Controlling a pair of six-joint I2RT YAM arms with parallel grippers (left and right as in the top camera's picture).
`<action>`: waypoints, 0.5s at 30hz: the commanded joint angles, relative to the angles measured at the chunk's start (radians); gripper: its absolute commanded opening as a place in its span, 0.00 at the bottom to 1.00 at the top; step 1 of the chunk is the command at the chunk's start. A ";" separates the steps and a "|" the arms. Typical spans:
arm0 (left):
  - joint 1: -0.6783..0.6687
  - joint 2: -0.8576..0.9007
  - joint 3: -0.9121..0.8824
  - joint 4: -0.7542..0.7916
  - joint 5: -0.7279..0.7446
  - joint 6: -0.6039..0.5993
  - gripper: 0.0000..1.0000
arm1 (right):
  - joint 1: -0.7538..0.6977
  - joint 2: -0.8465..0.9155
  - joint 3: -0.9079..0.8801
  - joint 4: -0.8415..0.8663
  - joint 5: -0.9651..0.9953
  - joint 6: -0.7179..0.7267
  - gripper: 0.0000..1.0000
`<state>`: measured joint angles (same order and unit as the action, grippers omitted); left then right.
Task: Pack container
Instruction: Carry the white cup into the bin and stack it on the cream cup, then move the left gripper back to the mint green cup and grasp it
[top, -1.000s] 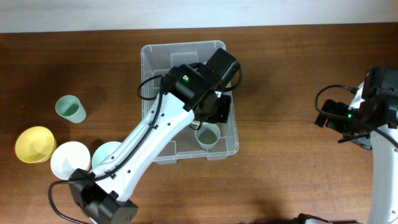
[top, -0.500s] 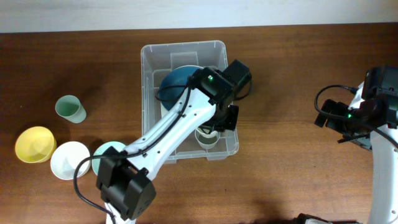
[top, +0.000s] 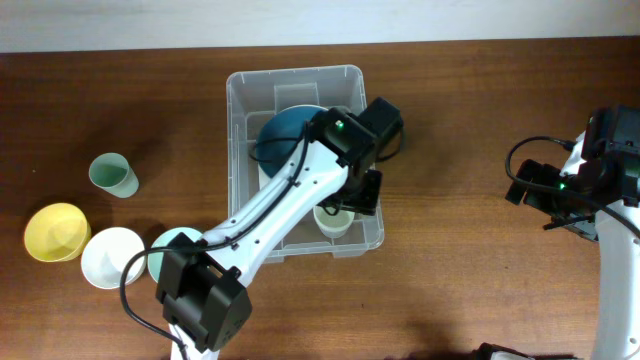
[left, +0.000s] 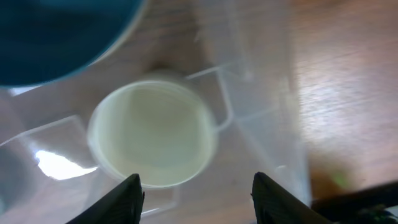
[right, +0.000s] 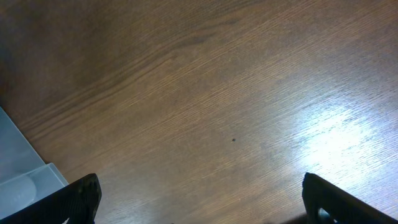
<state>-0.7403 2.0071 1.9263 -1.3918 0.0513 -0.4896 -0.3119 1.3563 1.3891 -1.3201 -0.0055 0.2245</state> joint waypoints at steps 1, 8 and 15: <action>0.093 -0.023 0.090 -0.055 -0.143 0.020 0.58 | -0.003 -0.013 0.014 -0.003 -0.010 -0.007 0.99; 0.471 -0.154 0.224 -0.082 -0.243 0.020 0.87 | -0.003 -0.013 0.014 -0.003 -0.010 -0.007 0.99; 0.811 -0.125 0.213 -0.051 -0.242 0.020 0.87 | -0.003 -0.013 0.014 -0.003 -0.010 -0.007 0.99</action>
<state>-0.0486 1.8614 2.1395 -1.4483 -0.1741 -0.4751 -0.3119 1.3563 1.3891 -1.3235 -0.0090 0.2241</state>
